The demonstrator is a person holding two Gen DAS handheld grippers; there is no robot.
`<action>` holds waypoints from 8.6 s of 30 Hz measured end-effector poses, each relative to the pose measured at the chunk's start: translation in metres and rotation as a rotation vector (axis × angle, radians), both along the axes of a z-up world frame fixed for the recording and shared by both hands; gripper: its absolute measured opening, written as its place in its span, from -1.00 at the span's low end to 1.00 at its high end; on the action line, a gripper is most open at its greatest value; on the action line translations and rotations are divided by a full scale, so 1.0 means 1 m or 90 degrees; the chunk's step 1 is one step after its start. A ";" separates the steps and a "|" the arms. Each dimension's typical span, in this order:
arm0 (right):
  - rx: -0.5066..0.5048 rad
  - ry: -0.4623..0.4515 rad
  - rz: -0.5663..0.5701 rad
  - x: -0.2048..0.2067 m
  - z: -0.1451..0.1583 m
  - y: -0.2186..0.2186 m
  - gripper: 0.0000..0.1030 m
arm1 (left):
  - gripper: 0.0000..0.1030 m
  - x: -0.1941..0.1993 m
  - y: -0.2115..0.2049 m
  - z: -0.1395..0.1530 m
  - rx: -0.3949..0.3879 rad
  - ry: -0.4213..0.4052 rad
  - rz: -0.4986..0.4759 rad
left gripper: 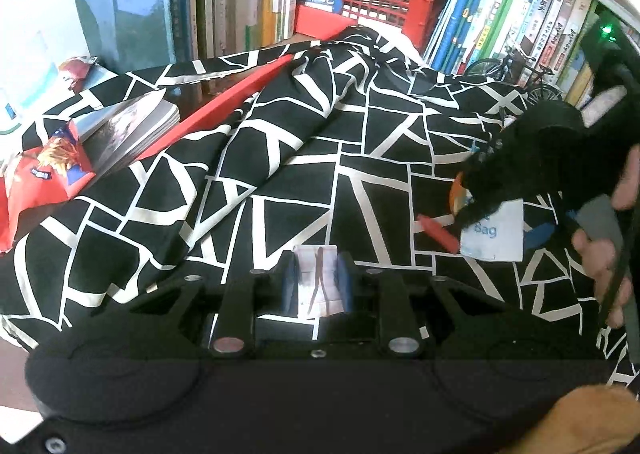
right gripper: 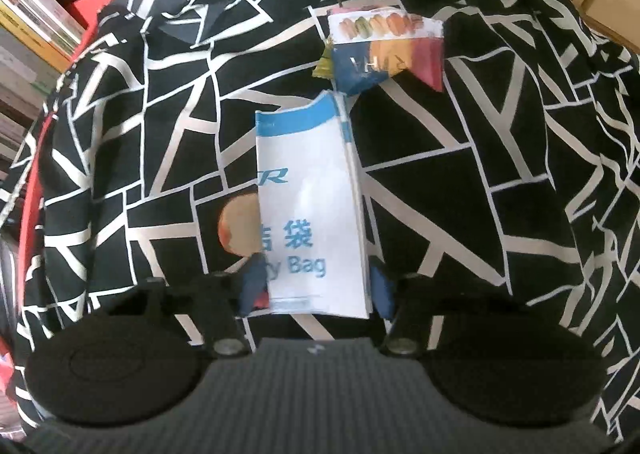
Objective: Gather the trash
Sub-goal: 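Lift and carry the white packet and white-blue bag down over the bin, then open both tools to drop the packet and bag into the bin, then move both empty tools back to the bed, then grasp the bread crust with the left tool while the right tool grasps the macaron-printed packet, then carry the bread crust and macaron packet down over the bin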
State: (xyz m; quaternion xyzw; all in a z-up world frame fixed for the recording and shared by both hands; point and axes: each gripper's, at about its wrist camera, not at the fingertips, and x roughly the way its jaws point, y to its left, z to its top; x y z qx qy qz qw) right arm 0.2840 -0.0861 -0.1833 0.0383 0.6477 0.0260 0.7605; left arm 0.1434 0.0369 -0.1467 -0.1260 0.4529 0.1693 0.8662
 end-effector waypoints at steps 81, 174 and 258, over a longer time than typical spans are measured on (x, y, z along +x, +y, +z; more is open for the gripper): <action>0.126 -0.099 0.218 -0.482 0.018 -0.062 -0.45 | -0.59 -0.447 -0.020 0.000 -0.038 0.016 -0.076; 0.093 -0.391 0.096 -0.030 0.163 -0.122 0.64 | 0.72 0.047 -0.063 0.079 -0.028 -0.087 -0.162; 0.137 -0.295 0.054 -0.157 0.103 -0.179 -0.18 | -0.31 -0.050 -0.118 0.070 -0.031 -0.023 -0.201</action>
